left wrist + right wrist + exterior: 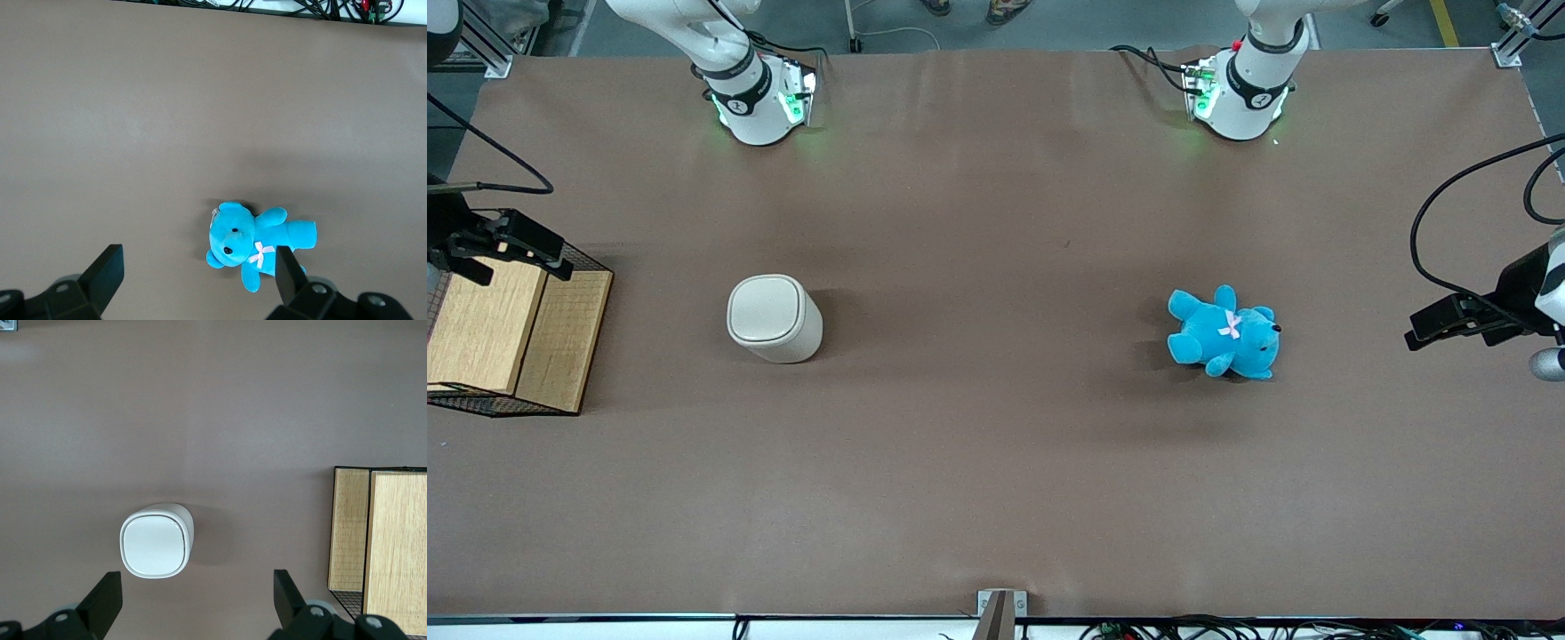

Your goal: Open trash can with right arm

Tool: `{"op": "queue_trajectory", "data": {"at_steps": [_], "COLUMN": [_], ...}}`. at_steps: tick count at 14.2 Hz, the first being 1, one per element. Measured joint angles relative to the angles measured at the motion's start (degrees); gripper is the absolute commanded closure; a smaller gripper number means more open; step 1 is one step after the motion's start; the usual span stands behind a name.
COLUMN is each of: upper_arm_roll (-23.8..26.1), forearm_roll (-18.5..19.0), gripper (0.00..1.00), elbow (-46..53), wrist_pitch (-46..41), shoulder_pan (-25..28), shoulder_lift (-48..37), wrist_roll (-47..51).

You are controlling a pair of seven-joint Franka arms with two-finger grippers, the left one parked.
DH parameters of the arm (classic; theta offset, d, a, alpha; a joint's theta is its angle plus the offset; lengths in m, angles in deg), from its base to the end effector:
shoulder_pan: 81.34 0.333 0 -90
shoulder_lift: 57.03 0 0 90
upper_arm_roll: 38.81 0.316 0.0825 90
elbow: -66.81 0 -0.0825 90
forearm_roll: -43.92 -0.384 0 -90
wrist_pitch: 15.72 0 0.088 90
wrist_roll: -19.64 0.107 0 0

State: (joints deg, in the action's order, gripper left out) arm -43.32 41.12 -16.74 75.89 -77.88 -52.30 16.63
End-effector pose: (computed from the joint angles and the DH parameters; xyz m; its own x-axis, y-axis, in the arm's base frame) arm 0.5836 -0.0035 0.6336 0.9976 0.0335 0.0605 0.0359 -0.9986 -0.0392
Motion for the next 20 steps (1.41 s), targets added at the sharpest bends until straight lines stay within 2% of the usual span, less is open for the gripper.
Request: {"op": "queue_trajectory", "data": {"at_steps": [9,11,12,14,15,17,20], "upper_arm_roll": [0.06,0.32,0.48,0.78,0.92,1.01,1.12], "forearm_roll": [0.07,0.07,0.07,0.07,0.08,0.08,0.08], "gripper": [0.0,0.05,0.14,0.59,0.77,0.98,1.0], "elbow": [-1.77,-5.48,-7.98,-13.08,-15.18,-18.09,-21.01], "wrist_pitch": [0.75,3.29,5.01,7.42,7.95,8.23,8.85], "shoulder_pan": [0.0,0.06,0.29,1.14,1.62,2.8,5.51], "shoulder_lift": [0.01,0.19,0.39,0.96,1.44,2.51,4.14], "wrist_roll": [0.0,0.0,0.0,0.0,0.0,0.0,0.0]}}
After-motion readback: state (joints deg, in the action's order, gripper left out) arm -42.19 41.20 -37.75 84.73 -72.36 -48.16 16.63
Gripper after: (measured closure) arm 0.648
